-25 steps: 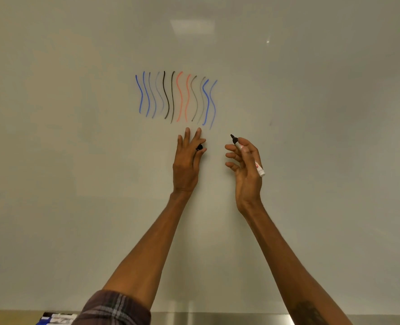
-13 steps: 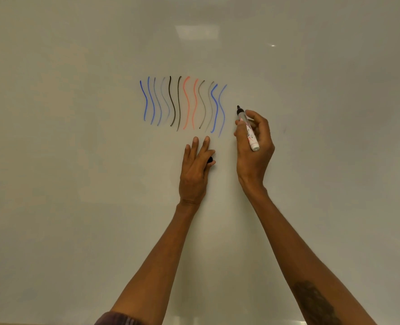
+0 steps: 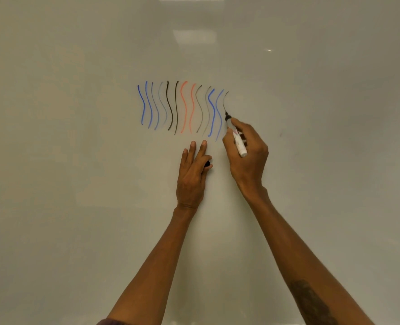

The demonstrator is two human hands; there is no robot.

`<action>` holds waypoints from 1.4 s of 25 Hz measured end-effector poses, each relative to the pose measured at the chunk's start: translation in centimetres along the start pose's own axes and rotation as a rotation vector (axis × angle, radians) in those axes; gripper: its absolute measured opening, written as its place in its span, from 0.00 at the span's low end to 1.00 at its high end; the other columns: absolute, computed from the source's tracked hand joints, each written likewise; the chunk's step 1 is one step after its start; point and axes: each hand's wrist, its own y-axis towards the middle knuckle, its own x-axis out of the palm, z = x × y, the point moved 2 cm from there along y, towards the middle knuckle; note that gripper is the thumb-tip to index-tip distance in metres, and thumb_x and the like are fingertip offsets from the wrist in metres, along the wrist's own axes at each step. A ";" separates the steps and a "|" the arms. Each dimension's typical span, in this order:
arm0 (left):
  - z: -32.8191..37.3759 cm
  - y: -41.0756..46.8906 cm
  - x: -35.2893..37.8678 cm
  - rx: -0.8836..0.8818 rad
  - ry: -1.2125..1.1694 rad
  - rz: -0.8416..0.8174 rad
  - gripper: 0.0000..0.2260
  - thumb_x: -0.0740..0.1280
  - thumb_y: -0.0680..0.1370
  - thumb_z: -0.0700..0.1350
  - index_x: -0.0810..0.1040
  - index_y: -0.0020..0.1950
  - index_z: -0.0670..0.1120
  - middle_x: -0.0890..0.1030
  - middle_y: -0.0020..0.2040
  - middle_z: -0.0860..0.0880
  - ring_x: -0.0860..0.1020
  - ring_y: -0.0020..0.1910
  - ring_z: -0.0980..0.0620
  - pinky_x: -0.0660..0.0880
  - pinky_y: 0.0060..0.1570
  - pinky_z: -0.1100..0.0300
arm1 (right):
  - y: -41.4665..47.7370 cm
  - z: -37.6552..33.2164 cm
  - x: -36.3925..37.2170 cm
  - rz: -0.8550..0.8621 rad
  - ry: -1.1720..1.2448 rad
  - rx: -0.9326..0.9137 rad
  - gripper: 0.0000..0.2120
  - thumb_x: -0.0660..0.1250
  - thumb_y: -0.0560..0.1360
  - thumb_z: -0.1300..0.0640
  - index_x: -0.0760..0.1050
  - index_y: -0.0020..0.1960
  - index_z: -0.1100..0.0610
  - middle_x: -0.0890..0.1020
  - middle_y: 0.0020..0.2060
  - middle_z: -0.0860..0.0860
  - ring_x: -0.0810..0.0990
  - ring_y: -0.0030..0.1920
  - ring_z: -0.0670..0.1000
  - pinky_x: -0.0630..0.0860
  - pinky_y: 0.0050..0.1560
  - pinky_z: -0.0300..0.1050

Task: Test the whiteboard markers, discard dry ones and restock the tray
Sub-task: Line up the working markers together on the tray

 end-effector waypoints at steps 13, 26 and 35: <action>0.1 0.1 -0.1 0.012 0.003 0.017 0.09 0.62 0.82 0.40 0.80 0.56 0.39 0.73 0.72 0.44 0.63 0.77 0.44 0.57 0.77 0.49 | 3.7 -1.3 -0.6 0.105 0.026 0.033 0.12 0.67 0.79 0.56 0.80 0.60 0.59 0.85 0.48 0.50 0.83 0.46 0.46 0.81 0.45 0.49; 0.0 0.0 -0.2 -0.001 -0.013 0.014 0.12 0.61 0.83 0.43 0.79 0.59 0.39 0.73 0.72 0.44 0.63 0.77 0.46 0.58 0.77 0.49 | -4.7 0.4 -2.4 -0.047 0.232 0.311 0.11 0.68 0.78 0.60 0.80 0.59 0.59 0.84 0.49 0.47 0.83 0.48 0.47 0.81 0.47 0.44; 1.6 -0.4 -1.9 -0.207 -0.228 -0.045 0.12 0.62 0.83 0.41 0.77 0.63 0.39 0.71 0.73 0.47 0.61 0.78 0.50 0.56 0.78 0.51 | -9.0 0.5 -3.5 -0.073 0.595 0.767 0.08 0.66 0.79 0.62 0.79 0.57 0.61 0.84 0.45 0.59 0.80 0.39 0.54 0.79 0.43 0.47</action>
